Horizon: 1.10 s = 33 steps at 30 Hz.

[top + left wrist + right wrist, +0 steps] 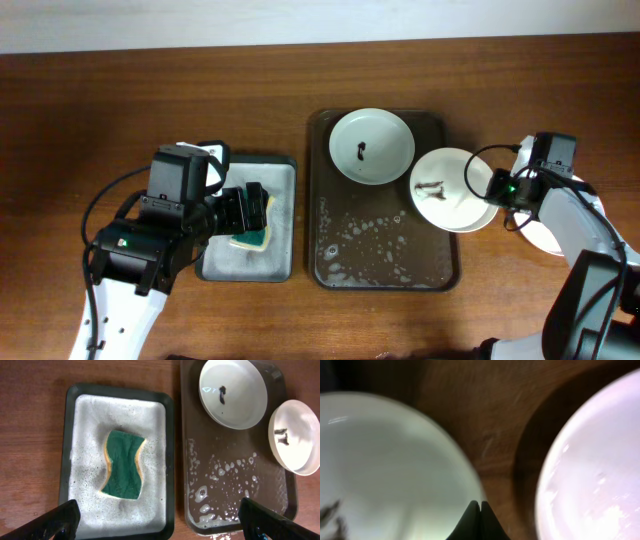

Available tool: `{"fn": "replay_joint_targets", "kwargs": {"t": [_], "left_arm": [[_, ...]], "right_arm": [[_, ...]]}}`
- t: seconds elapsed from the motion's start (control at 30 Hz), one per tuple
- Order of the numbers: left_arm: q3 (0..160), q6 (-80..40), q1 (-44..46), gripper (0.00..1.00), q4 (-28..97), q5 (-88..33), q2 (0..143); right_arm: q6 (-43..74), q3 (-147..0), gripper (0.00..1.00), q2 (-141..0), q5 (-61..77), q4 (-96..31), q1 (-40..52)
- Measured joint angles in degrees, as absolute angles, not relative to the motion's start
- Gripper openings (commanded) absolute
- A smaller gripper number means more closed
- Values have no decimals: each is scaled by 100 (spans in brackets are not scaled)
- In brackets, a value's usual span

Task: Clean dirty plates on tray and stack at the side
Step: 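Grasp the stained white plate rim with the right gripper and lift it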

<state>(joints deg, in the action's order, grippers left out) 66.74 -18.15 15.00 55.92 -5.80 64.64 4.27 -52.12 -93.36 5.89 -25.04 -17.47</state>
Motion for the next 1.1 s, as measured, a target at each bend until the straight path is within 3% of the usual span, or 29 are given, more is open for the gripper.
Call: {"fn": "replay_joint_targets", "kwargs": {"t": [0.07, 0.13, 0.2, 0.43, 0.5, 0.53, 0.57, 0.77, 0.93, 1.1], "left_arm": [[6674, -1815, 1500, 99, 5592, -582, 6464], [6674, -1817, 1503, 100, 5590, -582, 6464], [6674, -1815, 1500, 99, 5592, -580, 6464], [6674, -1815, 1503, 99, 5590, -582, 6464], [6674, -1815, 1503, 99, 5592, -582, 6464], [6674, -1817, 1500, 99, 5592, -582, 6464], [6674, -1817, 1500, 99, 5590, -580, 6464], [6674, -1817, 1500, 100, 5592, -582, 6466], [6674, -1817, 1500, 99, 5590, -580, 6464], [6674, -1815, 1500, 99, 5590, -582, 6464]], "right_arm": [[454, -5240, 4, -9148, 755, -2825, -1747], [464, -5253, 64, -8849, 847, -2985, -1747], [478, -5299, 69, -8562, 891, -3044, -1747], [248, -5352, 59, -8777, 733, -2982, -1747], [185, -5352, 38, -9070, 711, -2858, -1747], [165, -5352, 16, -9216, 716, -2821, -1747], [126, -5352, 4, -9384, 757, -2794, -1747], [156, -5494, 4, -9369, 945, -3186, -1747], [502, -5859, 4, -8586, 958, -4421, -1702], [690, -5881, 4, -8103, 985, -5524, -991]]}}
